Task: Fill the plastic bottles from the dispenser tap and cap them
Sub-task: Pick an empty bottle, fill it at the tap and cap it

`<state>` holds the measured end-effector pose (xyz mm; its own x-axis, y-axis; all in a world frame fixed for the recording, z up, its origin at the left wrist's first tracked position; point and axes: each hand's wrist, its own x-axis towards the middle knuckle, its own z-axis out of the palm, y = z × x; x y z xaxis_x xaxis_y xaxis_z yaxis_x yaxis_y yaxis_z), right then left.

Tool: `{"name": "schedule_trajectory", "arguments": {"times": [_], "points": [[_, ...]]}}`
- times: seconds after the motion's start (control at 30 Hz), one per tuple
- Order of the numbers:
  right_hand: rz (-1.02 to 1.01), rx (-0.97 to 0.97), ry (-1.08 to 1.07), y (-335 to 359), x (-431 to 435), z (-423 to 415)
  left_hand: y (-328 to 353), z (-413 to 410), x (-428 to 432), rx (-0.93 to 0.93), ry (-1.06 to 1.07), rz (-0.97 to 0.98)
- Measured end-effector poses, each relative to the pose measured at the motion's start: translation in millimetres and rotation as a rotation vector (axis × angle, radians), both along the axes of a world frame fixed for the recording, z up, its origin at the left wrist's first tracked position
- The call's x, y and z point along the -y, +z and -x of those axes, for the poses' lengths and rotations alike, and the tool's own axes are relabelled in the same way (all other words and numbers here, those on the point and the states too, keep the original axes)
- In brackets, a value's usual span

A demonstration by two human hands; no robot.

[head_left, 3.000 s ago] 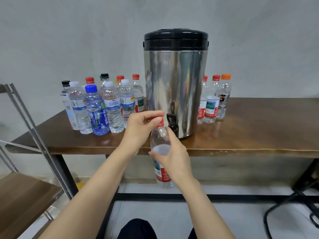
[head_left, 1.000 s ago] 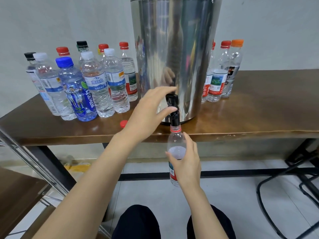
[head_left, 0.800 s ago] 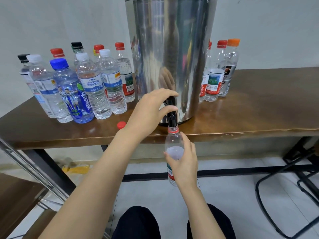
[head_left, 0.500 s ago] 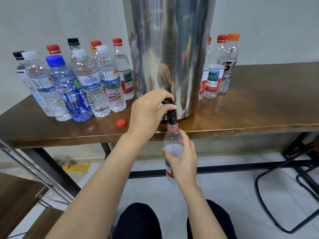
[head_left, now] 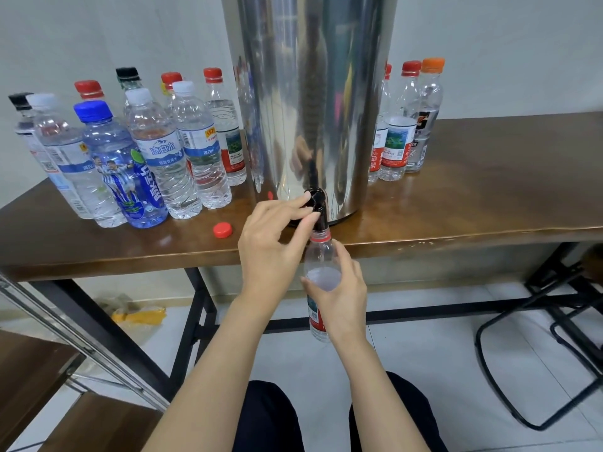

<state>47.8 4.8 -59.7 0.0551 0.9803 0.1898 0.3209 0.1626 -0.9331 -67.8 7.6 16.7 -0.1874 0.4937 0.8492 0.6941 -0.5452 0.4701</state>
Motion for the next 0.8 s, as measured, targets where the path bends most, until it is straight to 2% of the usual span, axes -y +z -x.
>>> {"name": "schedule_trajectory", "arguments": {"times": [0.17,0.43,0.8], "points": [[0.009,-0.012,0.015,0,-1,-1,-9,10,-6,0.13,-0.091,0.109],[0.012,-0.027,0.019,1,0,-3,-16,-2,-11,0.339,-0.159,0.118],[0.029,-0.02,0.038,4,-2,-6,-18,-2,-16,0.355,-0.198,0.089]]}}
